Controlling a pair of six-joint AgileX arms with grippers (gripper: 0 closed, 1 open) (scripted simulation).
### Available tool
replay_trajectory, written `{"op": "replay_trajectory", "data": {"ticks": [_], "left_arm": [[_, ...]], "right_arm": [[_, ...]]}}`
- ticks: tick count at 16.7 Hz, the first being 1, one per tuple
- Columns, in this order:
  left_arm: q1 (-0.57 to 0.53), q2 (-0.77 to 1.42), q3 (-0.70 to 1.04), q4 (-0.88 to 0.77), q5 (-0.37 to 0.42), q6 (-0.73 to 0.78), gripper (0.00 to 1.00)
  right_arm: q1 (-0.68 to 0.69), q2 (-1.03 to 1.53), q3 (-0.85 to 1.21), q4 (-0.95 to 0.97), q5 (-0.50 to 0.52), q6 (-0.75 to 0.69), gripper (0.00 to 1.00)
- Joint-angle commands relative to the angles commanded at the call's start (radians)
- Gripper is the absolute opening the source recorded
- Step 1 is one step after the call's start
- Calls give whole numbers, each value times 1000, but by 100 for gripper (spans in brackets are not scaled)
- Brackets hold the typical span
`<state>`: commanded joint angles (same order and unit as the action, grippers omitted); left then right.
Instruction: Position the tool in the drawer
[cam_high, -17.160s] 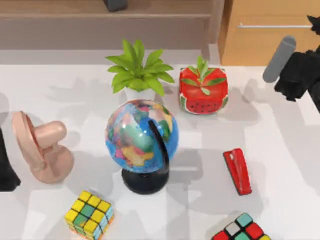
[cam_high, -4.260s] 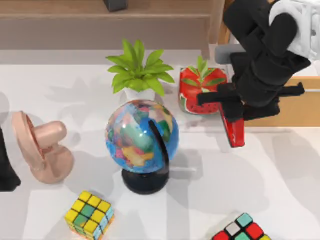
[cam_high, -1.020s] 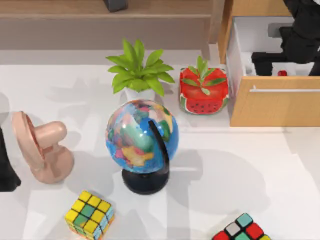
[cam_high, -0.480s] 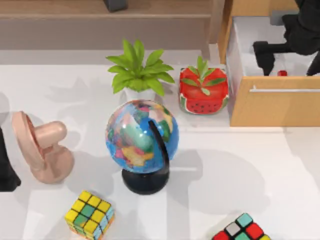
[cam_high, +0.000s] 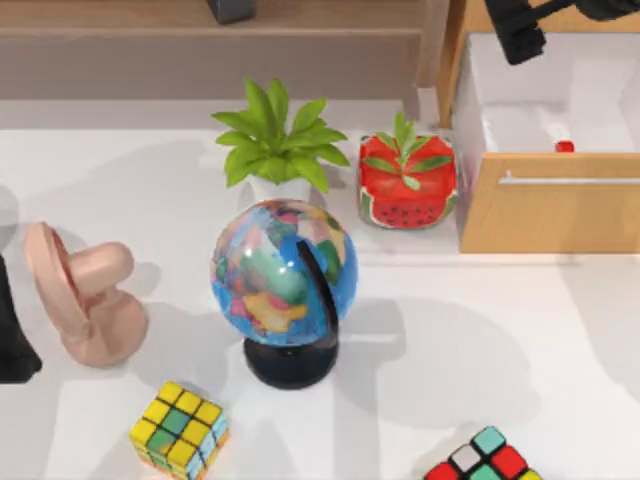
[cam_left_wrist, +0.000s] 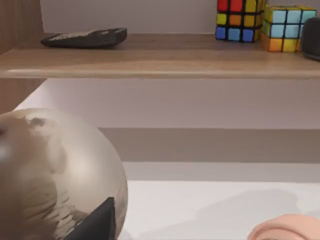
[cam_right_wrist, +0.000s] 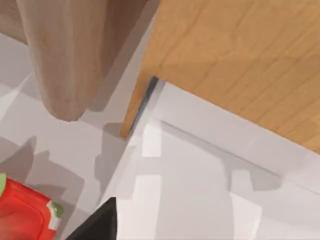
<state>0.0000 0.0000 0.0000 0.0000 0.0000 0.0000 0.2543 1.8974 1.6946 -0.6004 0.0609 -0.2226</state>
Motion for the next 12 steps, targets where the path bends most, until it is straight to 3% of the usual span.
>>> {"op": "replay_trajectory", "data": {"ticks": [6, 12], "left_arm": [[0, 0, 0, 0, 0, 0, 100], [0, 0, 0, 0, 0, 0, 100]], "right_arm": [[154, -258, -508, 576, 40, -377, 100], [244, -305, -1031, 1189, 104, -776, 100]]}}
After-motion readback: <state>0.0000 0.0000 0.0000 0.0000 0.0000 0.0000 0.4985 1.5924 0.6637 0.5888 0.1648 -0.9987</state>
